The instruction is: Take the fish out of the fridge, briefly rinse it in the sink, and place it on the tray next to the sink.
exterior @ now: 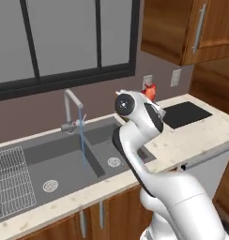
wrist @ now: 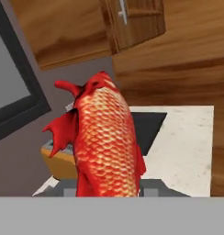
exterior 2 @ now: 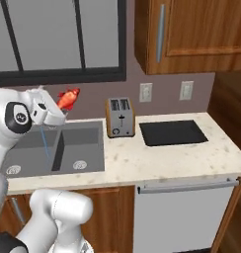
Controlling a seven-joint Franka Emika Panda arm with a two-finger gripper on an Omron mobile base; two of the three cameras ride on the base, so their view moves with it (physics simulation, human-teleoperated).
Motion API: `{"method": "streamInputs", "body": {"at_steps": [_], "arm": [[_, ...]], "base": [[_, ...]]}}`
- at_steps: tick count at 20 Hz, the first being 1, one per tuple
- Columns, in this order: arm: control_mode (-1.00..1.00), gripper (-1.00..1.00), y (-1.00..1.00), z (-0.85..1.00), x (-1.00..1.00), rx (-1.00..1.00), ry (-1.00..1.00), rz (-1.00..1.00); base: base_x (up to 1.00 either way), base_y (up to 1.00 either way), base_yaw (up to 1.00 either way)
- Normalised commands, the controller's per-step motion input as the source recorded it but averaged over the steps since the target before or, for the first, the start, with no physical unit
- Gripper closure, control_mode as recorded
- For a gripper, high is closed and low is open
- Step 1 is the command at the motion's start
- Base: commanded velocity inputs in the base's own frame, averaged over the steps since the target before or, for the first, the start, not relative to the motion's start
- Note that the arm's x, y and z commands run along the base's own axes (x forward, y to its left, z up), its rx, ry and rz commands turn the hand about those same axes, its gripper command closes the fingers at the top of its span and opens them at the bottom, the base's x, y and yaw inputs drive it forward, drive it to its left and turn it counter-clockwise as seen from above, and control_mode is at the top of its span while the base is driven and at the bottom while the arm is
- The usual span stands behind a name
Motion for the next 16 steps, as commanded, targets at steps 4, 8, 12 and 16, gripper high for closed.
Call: {"method": "streamInputs", "body": {"at_steps": [4, 8, 12, 16], "arm": [[1.00, 1.00, 0.00, 0.00, 0.00, 0.00, 0.00, 0.00], [-1.00, 1.00, 0.18, -0.30, -0.01, 0.00, 0.35, 0.34], [-1.00, 1.00, 0.22, -0.53, -0.10, 0.00, 0.57, 0.71], [-1.00, 1.00, 0.20, -0.46, -0.02, 0.00, 0.56, 0.72]], "base": [[0.96, 0.25, 0.15], [0.13, 0.10, 0.05], [0.00, 0.00, 0.00], [0.00, 0.00, 0.00]]}}
